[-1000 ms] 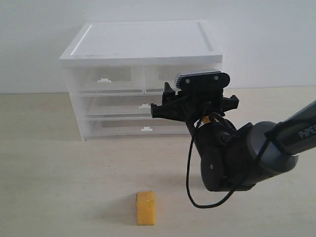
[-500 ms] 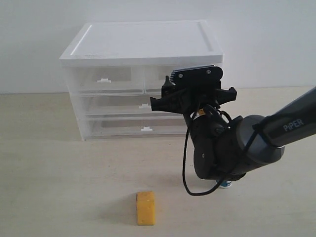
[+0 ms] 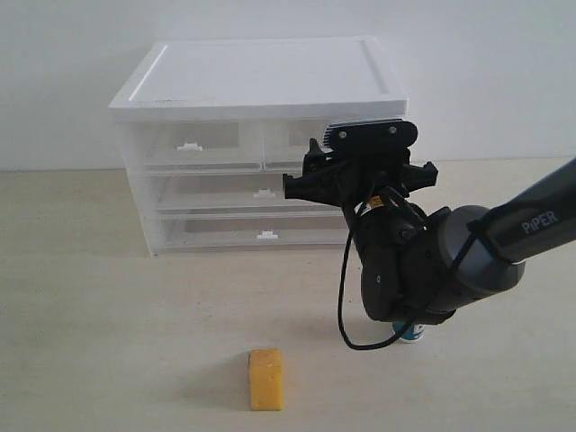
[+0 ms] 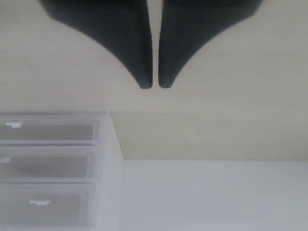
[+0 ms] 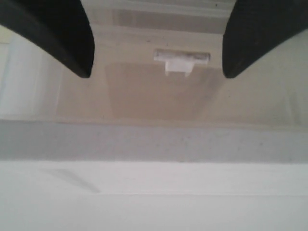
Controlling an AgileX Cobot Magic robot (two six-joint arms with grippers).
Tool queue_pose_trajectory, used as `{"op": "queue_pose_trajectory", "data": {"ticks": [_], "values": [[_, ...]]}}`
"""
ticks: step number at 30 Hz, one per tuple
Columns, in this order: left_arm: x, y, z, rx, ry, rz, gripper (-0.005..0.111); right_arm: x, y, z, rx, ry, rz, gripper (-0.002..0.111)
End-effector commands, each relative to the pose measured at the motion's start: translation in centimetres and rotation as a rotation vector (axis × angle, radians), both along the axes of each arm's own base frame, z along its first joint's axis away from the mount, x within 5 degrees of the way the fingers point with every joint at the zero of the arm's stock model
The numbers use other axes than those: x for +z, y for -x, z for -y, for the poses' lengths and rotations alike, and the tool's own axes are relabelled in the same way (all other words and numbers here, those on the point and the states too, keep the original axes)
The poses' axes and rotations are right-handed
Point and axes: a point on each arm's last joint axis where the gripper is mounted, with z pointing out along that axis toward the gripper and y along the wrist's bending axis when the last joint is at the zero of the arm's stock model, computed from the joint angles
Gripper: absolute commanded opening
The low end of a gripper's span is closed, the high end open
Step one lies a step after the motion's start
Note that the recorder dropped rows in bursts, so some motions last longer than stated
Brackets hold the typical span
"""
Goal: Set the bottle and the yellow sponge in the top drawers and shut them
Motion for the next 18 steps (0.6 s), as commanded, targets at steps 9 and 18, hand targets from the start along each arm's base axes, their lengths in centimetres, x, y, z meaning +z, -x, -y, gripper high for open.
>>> {"op": "queue_pose_trajectory", "data": {"ticks": [9,18], "values": [[-0.1,0.0,0.0,0.004,0.007,0.005,0.004,0.2,-0.2,0.0,0.009,0.059,0.032,0.067],[-0.1,0.0,0.0,0.004,0.007,0.002,0.004,-0.1,-1.6,-0.5,-0.015,0.060,0.017,0.067]]}}
